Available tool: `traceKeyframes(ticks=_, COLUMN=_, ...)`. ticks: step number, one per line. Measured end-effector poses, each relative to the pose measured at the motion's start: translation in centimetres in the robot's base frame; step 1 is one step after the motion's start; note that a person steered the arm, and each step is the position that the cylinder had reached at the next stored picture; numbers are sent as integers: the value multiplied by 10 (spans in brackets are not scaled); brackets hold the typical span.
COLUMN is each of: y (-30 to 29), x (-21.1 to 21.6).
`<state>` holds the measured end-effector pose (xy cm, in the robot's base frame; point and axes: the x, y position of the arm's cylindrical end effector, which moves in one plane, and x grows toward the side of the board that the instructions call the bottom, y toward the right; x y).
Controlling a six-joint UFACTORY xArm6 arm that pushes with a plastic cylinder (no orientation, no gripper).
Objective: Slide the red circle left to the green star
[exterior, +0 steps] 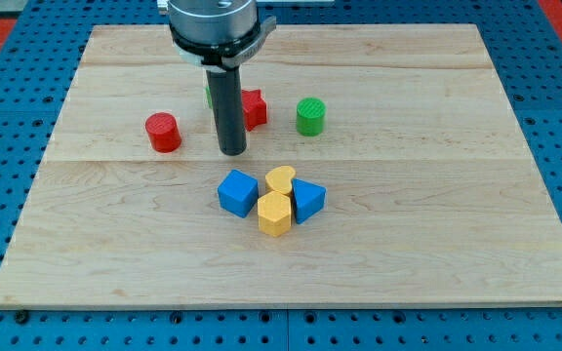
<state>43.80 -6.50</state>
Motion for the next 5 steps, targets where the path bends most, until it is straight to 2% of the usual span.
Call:
traceKeyframes(ticks=1, y=-56, x=31)
traceKeyframes(ticks=2, y=-97, x=5)
traceKeyframes(ticks=4, y=-96, x=-46)
traceKeyframes(ticks=5, y=-62, x=-64)
